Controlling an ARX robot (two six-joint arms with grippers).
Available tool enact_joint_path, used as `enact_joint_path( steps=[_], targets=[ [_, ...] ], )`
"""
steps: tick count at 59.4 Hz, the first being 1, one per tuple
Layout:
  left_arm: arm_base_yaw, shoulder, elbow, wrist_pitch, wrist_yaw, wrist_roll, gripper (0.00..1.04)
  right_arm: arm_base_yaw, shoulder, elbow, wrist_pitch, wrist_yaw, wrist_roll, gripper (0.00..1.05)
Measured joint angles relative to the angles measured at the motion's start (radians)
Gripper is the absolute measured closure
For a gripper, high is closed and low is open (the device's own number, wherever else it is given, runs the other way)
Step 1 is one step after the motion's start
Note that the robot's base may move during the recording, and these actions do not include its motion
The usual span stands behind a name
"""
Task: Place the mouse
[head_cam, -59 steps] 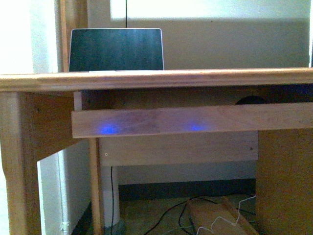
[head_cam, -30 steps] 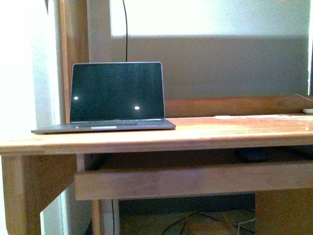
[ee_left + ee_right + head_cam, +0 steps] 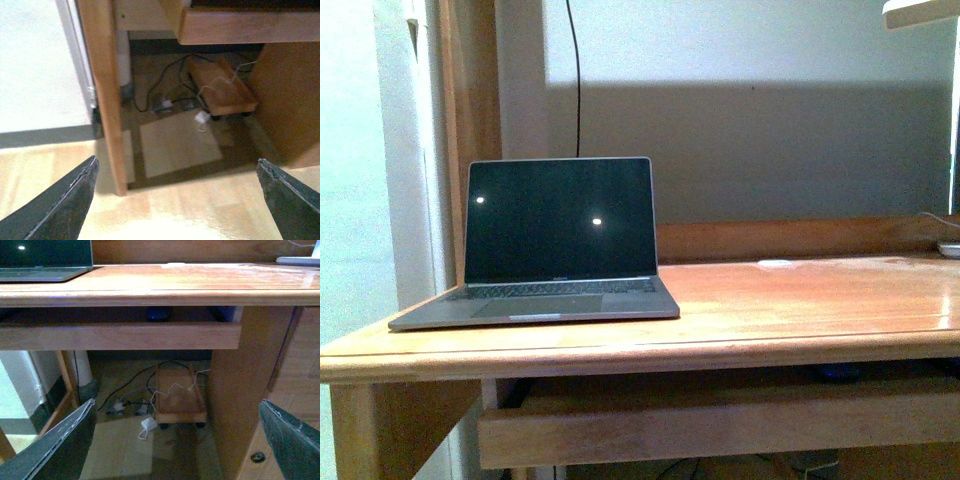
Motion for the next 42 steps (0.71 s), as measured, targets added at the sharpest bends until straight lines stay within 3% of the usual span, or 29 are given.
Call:
enact_joint_path(
  steps=[3,7,10,16,27,31,42],
  targets=[
    [-0.005,0.162,0.026,0.157,-0.037,0.098,0.08,0.0,0.0,0.0,0.0,-0.001,0.0,0.07],
    [-0.025,0.518,0.107,0.51,-0.086,0.339,0.08,0.0,0.0,0.0,0.0,0.0,0.0,0.07],
    [-0.044,0.752,0.174,0.746,-0.071,0.551,0.08,0.0,0.0,0.0,0.0,0.0,0.0,0.07],
    [-0.095,1.113,0.319,1.023,-0.013,0.893,0.08,0.0,0.0,0.0,0.0,-0.001,0.0,0.07],
    [-0.193,1.374,0.505,1.091,0.066,1.117,0.08,0.0,0.0,0.0,0.0,0.0,0.0,0.07],
    [-0.217,1.435,0.563,1.11,0.105,1.156,0.08,0.0,0.0,0.0,0.0,0.0,0.0,0.07],
    [-0.227,1.53,0.693,1.094,0.103,1.179,0.08,0.0,0.0,0.0,0.0,-0.001,0.0,0.07]
  ],
)
